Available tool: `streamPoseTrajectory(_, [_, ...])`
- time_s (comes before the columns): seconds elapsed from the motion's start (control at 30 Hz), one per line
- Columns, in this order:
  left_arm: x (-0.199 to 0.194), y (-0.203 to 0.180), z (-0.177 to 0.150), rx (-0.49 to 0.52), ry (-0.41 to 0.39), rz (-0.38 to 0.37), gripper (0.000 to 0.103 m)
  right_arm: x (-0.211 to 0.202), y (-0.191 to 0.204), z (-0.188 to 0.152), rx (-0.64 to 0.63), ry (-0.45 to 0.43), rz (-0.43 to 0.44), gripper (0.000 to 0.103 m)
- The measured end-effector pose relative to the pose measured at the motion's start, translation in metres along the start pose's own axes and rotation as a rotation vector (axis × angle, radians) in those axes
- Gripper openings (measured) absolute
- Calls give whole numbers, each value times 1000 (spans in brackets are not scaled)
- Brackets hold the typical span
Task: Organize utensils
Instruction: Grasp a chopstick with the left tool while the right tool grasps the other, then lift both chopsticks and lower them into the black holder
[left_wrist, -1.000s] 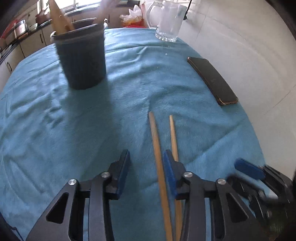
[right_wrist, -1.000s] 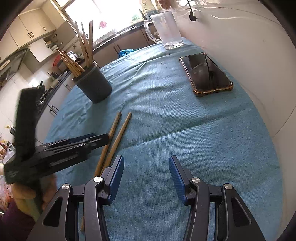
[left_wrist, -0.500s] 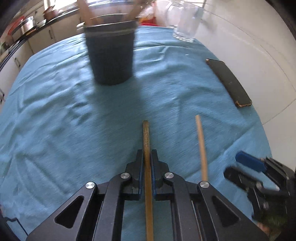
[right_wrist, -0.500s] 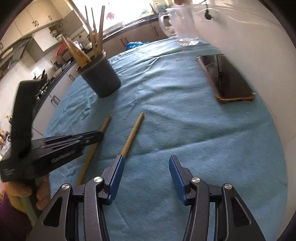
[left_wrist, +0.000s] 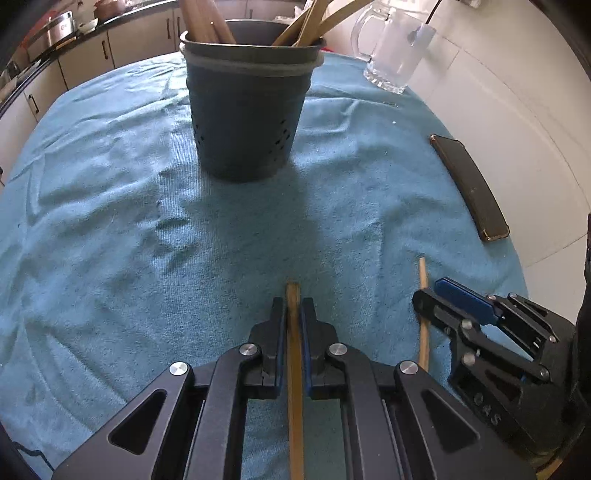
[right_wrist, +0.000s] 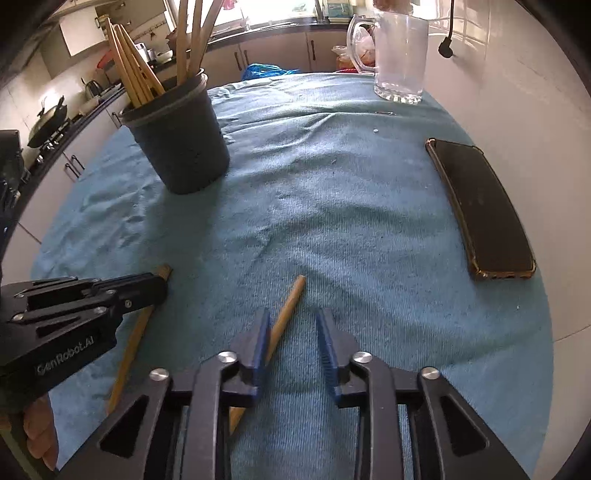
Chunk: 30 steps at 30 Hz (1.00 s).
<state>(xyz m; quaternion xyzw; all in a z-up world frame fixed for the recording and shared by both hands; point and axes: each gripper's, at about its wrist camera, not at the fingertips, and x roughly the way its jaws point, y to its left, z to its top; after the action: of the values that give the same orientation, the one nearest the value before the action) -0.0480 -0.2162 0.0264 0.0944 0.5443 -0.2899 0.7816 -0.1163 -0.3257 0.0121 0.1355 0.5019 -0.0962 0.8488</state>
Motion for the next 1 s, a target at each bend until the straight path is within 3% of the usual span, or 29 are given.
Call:
streamPoseTrajectory(0.03, [0, -1, -2, 15, -10, 3, 7, 1, 0, 0, 1, -8, -10, 13])
streamPoseTrajectory(0.17, [-6, 0, -8, 34, -32, 30, 7, 3, 1, 2, 4, -32, -17, 6])
streamPoseTrajectory(0.33, [-47, 6, -11, 37, -123, 32, 7, -15, -14, 8, 115, -75, 92, 6])
streamPoseTrajectory(0.5, [-97, 5, -14, 49, -229, 18, 7, -61, -18, 14, 140, -184, 147, 6])
streamPoseTrajectory(0.77, [-174, -6, -34, 83, -414, 28, 7, -131, -3, 4, 93, -360, 133, 6])
streamPoseTrajectory(1.0, [-207, -16, -60, 121, -503, 44, 7, -165, 6, -14, 68, -433, 126, 6])
